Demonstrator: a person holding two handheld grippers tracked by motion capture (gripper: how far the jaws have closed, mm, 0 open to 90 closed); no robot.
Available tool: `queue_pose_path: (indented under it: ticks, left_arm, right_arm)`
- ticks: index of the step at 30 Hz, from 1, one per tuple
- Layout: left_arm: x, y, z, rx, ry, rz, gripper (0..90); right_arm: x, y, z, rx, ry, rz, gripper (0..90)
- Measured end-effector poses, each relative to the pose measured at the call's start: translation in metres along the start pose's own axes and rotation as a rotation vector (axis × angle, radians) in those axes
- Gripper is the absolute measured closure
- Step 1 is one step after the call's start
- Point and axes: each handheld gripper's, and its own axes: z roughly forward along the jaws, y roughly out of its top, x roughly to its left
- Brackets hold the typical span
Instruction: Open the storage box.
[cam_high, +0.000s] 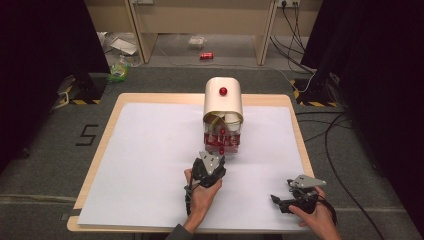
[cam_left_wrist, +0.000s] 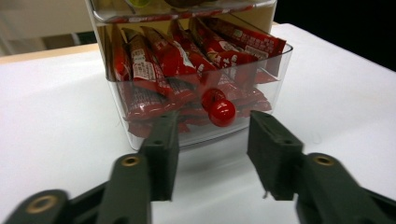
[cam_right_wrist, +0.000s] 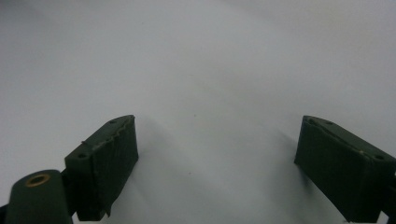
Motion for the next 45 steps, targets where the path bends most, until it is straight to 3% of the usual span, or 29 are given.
queue_pose_path:
  ticks: [2, 4, 5, 7, 8, 9, 16, 22, 27, 34, 37, 39, 45]
  left_arm:
    - [0.003, 0.001, -0.001, -0.001, -0.018, 0.001, 48.0]
    - [0.006, 0.005, -0.005, 0.013, -0.067, 0.019, 45.4]
    - [0.006, 0.005, -0.005, 0.013, -0.067, 0.019, 44.1]
    - [0.007, 0.009, -0.007, 0.014, -0.114, 0.024, 42.1]
    - [0.007, 0.009, -0.007, 0.014, -0.114, 0.024, 41.0]
    - [0.008, 0.012, -0.008, 0.005, -0.147, 0.025, 39.7]
    - [0.012, 0.026, -0.007, -0.011, -0.174, 0.042, 33.8]
    - [0.017, 0.041, 0.002, -0.005, -0.22, 0.111, 29.4]
    - [0.023, 0.041, 0.009, 0.007, -0.234, 0.111, 28.9]
    - [0.021, 0.043, 0.018, 0.012, -0.247, 0.135, 28.9]
    - [0.019, 0.041, 0.027, 0.063, -0.271, 0.148, 28.9]
    - [0.018, 0.04, 0.027, 0.066, -0.268, 0.175, 28.7]
    - [0.021, 0.041, 0.024, 0.077, -0.294, 0.171, 29.8]
  right_arm:
    - [0.0, 0.0, 0.0, 0.0, 0.0, 0.0, 13.3]
    - [0.0, 0.0, 0.0, 0.0, 0.0, 0.0, 13.3]
    - [0.0, 0.0, 0.0, 0.0, 0.0, 0.0, 13.2]
    - [0.0, 0.0, 0.0, 0.0, 0.0, 0.0, 13.2]
    - [0.0, 0.0, 0.0, 0.0, 0.0, 0.0, 13.2]
    - [0.0, 0.0, 0.0, 0.0, 0.0, 0.0, 13.2]
    - [0.0, 0.0, 0.0, 0.0, 0.0, 0.0, 13.2]
    - [0.0, 0.0, 0.0, -0.001, 0.0, 0.0, 13.2]
    - [0.0, 0.0, 0.0, -0.001, 0.0, 0.0, 13.2]
    - [0.0, 0.0, 0.0, 0.0, 0.0, 0.0, 13.2]
    - [0.0, 0.0, 0.0, 0.0, 0.0, 0.0, 13.2]
    - [0.0, 0.0, 0.0, 0.0, 0.0, 0.0, 13.2]
    - [0.0, 0.0, 0.0, 0.0, 0.0, -0.001, 13.2]
